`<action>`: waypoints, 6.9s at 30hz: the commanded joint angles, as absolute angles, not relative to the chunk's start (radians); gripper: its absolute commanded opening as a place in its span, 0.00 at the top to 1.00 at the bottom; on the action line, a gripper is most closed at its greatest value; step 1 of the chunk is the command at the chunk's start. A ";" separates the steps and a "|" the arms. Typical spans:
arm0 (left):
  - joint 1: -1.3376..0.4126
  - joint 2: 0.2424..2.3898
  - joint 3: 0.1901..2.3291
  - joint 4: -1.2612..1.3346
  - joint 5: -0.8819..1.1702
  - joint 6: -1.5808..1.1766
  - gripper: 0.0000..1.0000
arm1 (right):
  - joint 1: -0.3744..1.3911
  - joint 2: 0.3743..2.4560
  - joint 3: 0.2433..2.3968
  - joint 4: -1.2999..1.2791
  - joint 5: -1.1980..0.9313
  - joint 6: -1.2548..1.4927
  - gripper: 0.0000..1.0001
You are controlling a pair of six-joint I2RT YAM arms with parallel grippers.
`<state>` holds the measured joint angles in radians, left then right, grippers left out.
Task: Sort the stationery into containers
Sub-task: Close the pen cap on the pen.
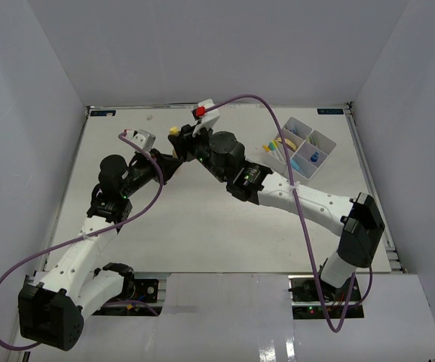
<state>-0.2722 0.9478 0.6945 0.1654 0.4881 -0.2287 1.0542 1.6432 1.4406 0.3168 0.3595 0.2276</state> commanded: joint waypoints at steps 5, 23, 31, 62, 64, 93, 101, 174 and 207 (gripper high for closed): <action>-0.276 0.920 0.690 0.176 0.482 -0.225 1.00 | 1.058 1.654 1.468 0.330 0.367 0.235 0.82; -0.276 0.905 0.689 0.173 0.449 -0.230 1.00 | 1.071 1.641 1.382 0.362 0.360 0.291 0.81; -0.276 0.902 0.686 0.179 0.437 -0.227 1.00 | 1.088 1.629 1.359 0.365 0.377 0.314 0.76; -0.276 0.874 0.638 0.250 0.488 -0.187 1.00 | 1.109 1.482 1.273 0.338 0.403 0.337 0.48; -0.276 0.874 0.637 0.250 0.495 -0.181 1.00 | 1.109 1.445 1.240 0.324 0.403 0.330 0.46; -0.278 0.976 0.655 0.420 1.100 -0.288 1.00 | 0.738 1.308 1.170 0.334 -0.758 0.049 0.24; -0.278 0.992 0.657 0.417 1.080 -0.295 1.00 | 0.752 1.385 1.253 0.380 -0.810 0.087 0.26; -0.265 1.018 0.752 0.729 0.980 -0.451 1.00 | 0.854 1.519 1.160 0.118 -0.874 0.035 0.91; -0.264 1.065 0.948 0.677 0.956 -0.351 1.00 | 0.882 1.598 1.131 -0.141 -0.966 -0.067 0.92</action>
